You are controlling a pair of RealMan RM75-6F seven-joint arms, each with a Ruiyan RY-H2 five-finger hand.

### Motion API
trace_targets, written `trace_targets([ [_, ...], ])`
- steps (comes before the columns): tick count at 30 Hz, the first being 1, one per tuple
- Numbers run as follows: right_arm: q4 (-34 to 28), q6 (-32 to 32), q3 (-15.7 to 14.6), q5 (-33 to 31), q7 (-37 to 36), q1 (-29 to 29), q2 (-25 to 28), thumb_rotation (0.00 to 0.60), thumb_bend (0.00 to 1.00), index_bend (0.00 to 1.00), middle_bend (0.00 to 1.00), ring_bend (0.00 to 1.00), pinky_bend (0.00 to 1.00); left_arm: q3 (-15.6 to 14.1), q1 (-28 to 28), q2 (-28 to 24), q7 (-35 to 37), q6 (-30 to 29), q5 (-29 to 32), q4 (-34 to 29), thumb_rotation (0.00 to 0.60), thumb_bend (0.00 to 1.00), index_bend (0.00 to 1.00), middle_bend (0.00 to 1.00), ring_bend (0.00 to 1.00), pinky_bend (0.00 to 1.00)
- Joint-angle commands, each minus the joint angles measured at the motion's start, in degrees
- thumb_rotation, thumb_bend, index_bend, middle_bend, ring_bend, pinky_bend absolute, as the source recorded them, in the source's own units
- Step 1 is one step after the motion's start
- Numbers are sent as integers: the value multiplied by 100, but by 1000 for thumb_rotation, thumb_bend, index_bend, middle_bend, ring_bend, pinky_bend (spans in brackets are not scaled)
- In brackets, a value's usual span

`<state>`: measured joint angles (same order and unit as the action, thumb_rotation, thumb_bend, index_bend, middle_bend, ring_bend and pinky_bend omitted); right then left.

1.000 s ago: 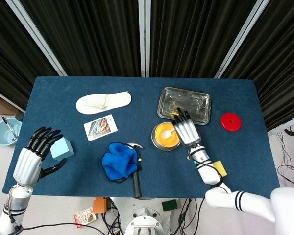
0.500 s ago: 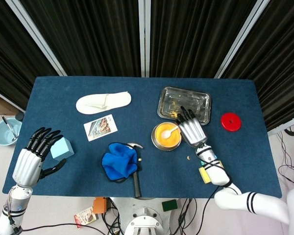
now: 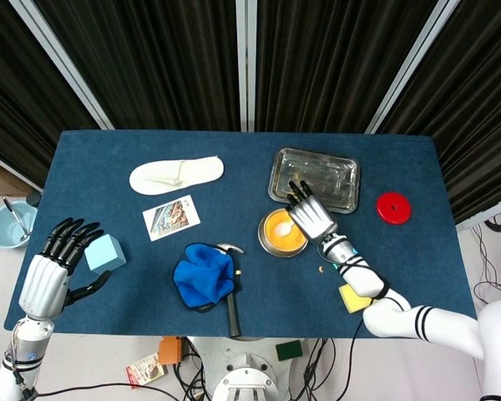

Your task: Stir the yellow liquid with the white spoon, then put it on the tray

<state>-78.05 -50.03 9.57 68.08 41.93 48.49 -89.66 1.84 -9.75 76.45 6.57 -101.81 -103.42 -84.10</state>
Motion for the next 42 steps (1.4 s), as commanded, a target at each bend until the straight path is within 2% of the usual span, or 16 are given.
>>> trace_targets([
  [1, 81, 19, -41, 41, -77, 37, -41, 600, 397, 462, 234, 41, 118, -3, 18, 6, 27, -9, 22, 25, 600, 168, 180, 166, 112, 119],
  [15, 574, -59, -147, 221, -489, 75, -231, 600, 423, 497, 243, 41, 109, 16, 27, 51, 118, 9, 69, 116, 600, 168, 179, 166, 112, 119],
  [42, 647, -93, -201, 139, -506, 126, -284, 600, 455, 580, 270, 40, 109, 17, 46, 105, 203, 23, 109, 234, 600, 168, 176, 165, 112, 119],
])
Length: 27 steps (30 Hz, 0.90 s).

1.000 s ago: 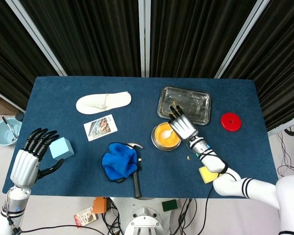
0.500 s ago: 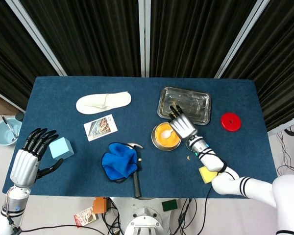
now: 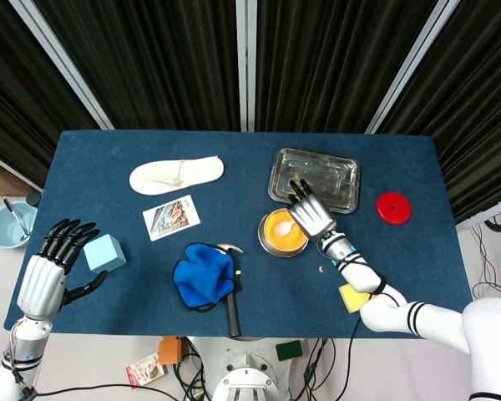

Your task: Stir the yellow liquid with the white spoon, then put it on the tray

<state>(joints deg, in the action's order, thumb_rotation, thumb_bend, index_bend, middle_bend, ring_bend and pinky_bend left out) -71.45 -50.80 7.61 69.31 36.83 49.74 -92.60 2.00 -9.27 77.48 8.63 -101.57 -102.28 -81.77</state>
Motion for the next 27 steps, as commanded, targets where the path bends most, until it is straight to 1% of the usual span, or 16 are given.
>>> trace_targets([
  [1, -24, -33, -9, 34, 9, 0, 20, 600, 459, 584, 273, 40, 109, 1, -4, 1, -9, 3, -5, 1, 600, 168, 176, 164, 112, 119],
  [7, -147, -215, -26, 240, 86, 9, 140, 600, 472, 606, 286, 41, 109, 4, -10, -4, -14, 12, -8, -6, 600, 167, 174, 162, 112, 117],
  [10, -249, -246, -66, 410, 343, 86, 295, 600, 475, 619, 290, 41, 109, 5, -13, -10, -18, 12, -12, -15, 600, 168, 173, 162, 112, 118],
  [14, -425, -143, -210, 723, 1183, 320, 582, 600, 477, 631, 291, 42, 109, 4, -3, -17, -29, -7, -17, -30, 600, 167, 173, 162, 112, 118],
  [18, -556, 104, -367, 1012, 2171, 620, 809, 600, 477, 647, 296, 46, 110, -8, 18, 7, -8, -12, 1, -9, 600, 167, 172, 162, 112, 119],
  [22, -542, 334, -474, 1193, 2753, 830, 894, 600, 477, 669, 297, 62, 111, -19, 51, 38, 39, -45, 21, 44, 600, 168, 172, 162, 112, 118],
  [27, -409, 435, -558, 1272, 3339, 932, 839, 600, 477, 679, 297, 63, 105, -31, 103, 77, 121, -106, 50, 136, 600, 168, 171, 162, 112, 118],
])
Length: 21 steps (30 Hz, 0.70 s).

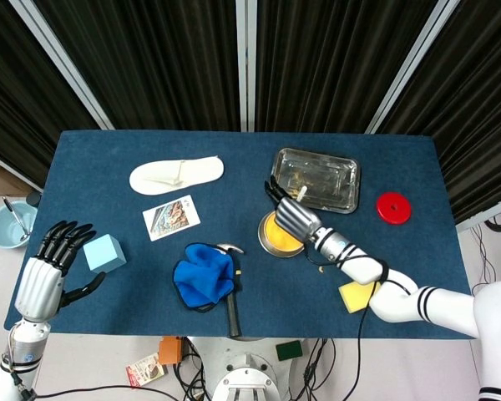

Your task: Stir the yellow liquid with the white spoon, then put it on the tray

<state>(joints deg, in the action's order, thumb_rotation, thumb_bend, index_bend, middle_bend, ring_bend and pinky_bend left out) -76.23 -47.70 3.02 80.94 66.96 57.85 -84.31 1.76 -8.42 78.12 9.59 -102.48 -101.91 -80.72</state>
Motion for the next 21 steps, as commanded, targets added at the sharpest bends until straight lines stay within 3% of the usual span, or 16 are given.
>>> trace_targets([
  [1, 98, 144, -120, 136, 404, 140, -11, 600, 477, 680, 297, 63, 101, -9, 26, 20, 41, -21, 20, 49, 600, 168, 171, 162, 112, 118],
  [11, 423, 14, -271, 508, 593, 148, -412, 600, 477, 706, 304, 78, 92, -30, 82, 111, 189, -64, 63, 227, 600, 168, 171, 161, 112, 118],
  [21, 356, -532, -164, 364, -89, -312, -580, 600, 477, 715, 311, 79, 81, -31, 99, 134, 250, -105, 47, 294, 600, 168, 170, 162, 112, 118],
])
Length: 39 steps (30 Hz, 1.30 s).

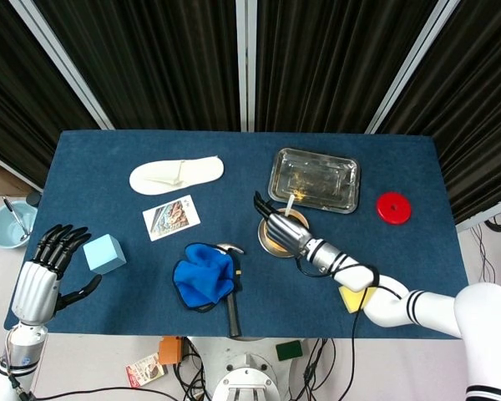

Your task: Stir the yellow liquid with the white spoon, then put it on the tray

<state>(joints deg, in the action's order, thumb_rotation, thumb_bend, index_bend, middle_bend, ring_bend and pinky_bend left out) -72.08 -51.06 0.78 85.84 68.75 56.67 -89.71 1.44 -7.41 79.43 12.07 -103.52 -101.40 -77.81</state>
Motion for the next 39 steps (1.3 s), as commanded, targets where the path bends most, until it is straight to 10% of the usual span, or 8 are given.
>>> trace_targets([
  [1, -71, -253, 81, -182, -392, -262, -57, 600, 477, 716, 310, 79, 80, 2, -5, 3, 1, 2, -7, 2, 600, 168, 170, 162, 112, 118],
  [23, 495, -1443, 395, -204, -2616, -1146, -321, 600, 477, 718, 312, 84, 74, 44, -171, -77, -306, 188, -120, -338, 600, 168, 168, 162, 112, 119],
  [39, 16, -140, 58, 938, -41, -162, 492, 600, 477, 741, 326, 93, 72, 8, -158, -81, -444, 201, -157, -442, 600, 168, 168, 162, 112, 118],
])
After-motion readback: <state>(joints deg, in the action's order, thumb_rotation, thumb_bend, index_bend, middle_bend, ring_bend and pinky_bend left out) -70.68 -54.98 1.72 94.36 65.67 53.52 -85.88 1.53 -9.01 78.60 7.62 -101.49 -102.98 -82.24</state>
